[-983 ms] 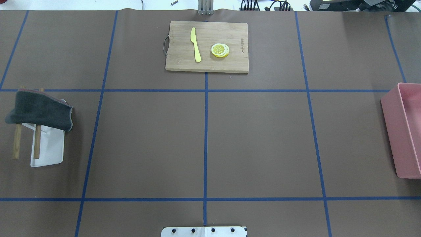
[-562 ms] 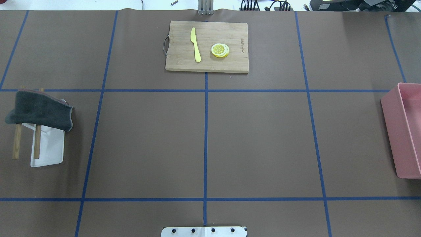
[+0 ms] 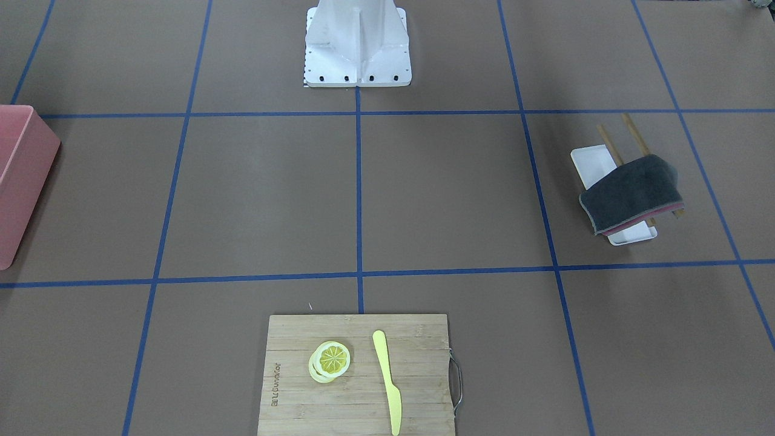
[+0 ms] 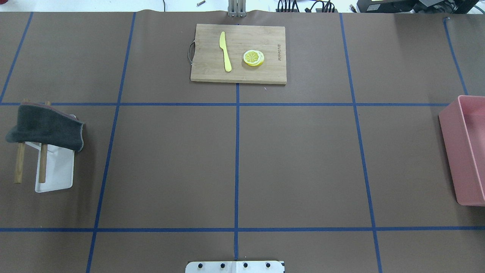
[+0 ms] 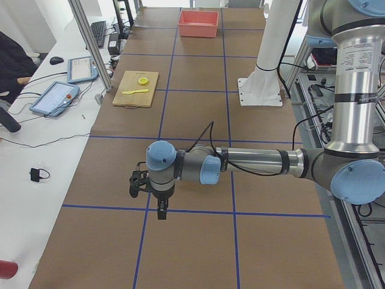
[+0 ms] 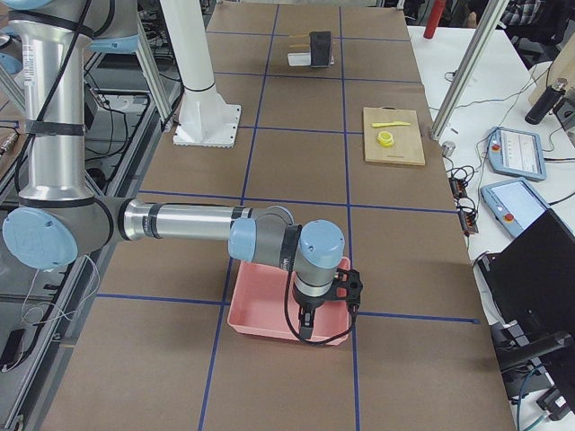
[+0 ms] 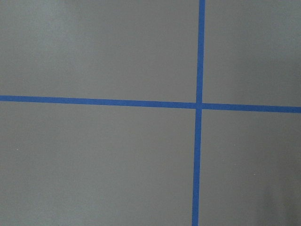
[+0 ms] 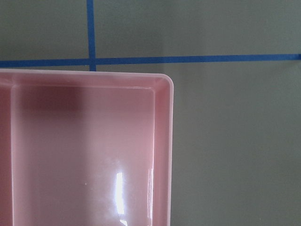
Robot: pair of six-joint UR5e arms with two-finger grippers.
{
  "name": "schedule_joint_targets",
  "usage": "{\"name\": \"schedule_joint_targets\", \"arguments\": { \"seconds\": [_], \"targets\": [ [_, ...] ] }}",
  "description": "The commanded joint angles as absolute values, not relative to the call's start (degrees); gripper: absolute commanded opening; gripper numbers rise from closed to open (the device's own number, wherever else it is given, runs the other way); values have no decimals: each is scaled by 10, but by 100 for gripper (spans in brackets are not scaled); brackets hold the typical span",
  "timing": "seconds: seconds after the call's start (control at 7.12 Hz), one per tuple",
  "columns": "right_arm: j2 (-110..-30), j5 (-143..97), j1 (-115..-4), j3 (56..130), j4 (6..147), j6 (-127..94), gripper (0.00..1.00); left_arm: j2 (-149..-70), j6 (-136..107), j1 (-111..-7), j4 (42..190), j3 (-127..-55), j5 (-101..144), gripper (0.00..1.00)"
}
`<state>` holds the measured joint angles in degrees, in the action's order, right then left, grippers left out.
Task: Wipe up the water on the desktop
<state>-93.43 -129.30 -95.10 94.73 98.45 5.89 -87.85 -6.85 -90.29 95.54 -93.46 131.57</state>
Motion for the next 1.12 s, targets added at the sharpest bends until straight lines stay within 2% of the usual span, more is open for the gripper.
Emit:
{"name": "schedule_joint_targets", "arguments": {
  "seconds": [0.0, 0.98],
  "targets": [
    [-937, -1295, -951, 944, 982, 62, 100, -883, -70, -904, 955, -933, 1315, 98],
    [-928, -1301, -951, 954, 982, 63, 100, -889, -69, -902, 961, -932, 1317, 98]
  ]
}}
